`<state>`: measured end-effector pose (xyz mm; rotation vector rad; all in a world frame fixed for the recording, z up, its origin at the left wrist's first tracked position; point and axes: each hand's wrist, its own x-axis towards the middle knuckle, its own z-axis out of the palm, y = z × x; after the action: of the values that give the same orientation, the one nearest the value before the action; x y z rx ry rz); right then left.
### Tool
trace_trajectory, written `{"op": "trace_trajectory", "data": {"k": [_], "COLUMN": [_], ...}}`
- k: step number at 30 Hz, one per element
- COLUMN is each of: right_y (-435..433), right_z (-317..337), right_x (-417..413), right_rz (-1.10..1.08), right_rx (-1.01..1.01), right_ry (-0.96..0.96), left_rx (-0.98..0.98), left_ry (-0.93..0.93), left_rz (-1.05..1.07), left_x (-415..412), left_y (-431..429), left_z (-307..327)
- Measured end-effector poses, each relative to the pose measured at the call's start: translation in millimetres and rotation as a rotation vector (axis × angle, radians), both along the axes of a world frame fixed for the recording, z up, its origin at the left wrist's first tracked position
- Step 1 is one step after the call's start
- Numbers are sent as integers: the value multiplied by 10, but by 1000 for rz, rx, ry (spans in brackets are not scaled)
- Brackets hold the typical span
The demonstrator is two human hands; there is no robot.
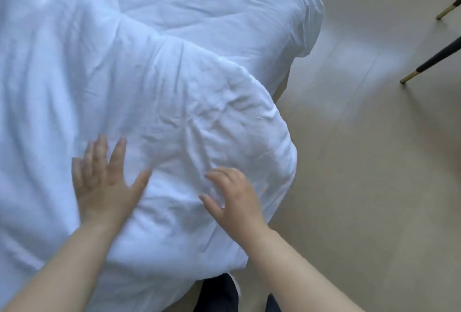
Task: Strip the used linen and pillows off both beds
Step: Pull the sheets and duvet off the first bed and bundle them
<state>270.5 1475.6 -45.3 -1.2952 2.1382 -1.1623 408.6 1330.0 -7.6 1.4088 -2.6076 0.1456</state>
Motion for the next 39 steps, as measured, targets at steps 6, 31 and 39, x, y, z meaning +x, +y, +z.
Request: {"op": "trace_trajectory", "data": {"k": [6,31,39], "right_y": [-360,-745,-359], "right_z": [226,776,623], "right_x": [706,2079,2028], "right_rz": [377,470,272], "right_rx": [51,588,354], "right_ry": [403,327,329], "left_rx": [47,881,849], "left_ry": [387,1120,962], "left_rz": [546,489,518], "left_x": [718,2116,2070], "left_y": [166,-162,421], "left_z": [288,790,375]}}
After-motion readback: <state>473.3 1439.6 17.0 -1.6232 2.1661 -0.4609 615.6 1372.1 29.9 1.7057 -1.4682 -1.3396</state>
